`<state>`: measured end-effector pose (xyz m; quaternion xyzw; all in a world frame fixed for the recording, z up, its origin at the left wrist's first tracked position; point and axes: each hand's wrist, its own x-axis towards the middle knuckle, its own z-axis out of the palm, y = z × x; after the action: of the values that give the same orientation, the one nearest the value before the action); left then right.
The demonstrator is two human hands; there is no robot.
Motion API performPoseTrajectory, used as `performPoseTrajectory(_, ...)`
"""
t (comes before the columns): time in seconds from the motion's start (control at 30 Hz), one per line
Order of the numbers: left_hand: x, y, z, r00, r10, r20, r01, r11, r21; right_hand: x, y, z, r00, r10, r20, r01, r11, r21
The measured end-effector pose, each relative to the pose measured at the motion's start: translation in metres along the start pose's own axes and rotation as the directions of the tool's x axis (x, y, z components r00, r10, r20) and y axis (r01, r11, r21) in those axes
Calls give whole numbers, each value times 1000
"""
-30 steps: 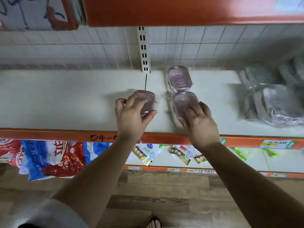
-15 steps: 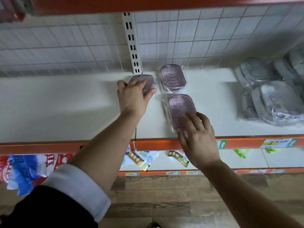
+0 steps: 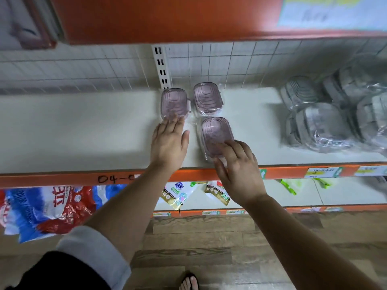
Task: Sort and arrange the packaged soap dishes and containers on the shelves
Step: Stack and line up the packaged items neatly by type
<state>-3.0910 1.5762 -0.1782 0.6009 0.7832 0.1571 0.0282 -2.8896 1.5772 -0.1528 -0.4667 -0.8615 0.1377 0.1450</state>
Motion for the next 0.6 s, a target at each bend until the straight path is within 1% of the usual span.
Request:
performPoseTrajectory(0.07,-31,14,-8,1000,6,-15,-6,1000,-24,-8,-4,-12,1000,-7,26,7,1000,2)
performPoseTrajectory(0.17,-75,35,-27,999,35,-37,-37,998,-45,-28,-11,-35,1000,2,12,-3,999,45)
performPoseTrajectory(0.3,-116,62,-67,990,107,-87,-105,994,22,-58,-19,-74,1000,-27,-15,28,998,56)
performPoseTrajectory(0.47,-155,100,-137,984,78,-158,-75,997,25,-96,-30,-138,992,-58,-108,68,994,91)
performPoseTrajectory(0.6,-180,126,-191,971,51,-234,-45,999,30,-118,-41,-190,984,-96,-149,110,990,90)
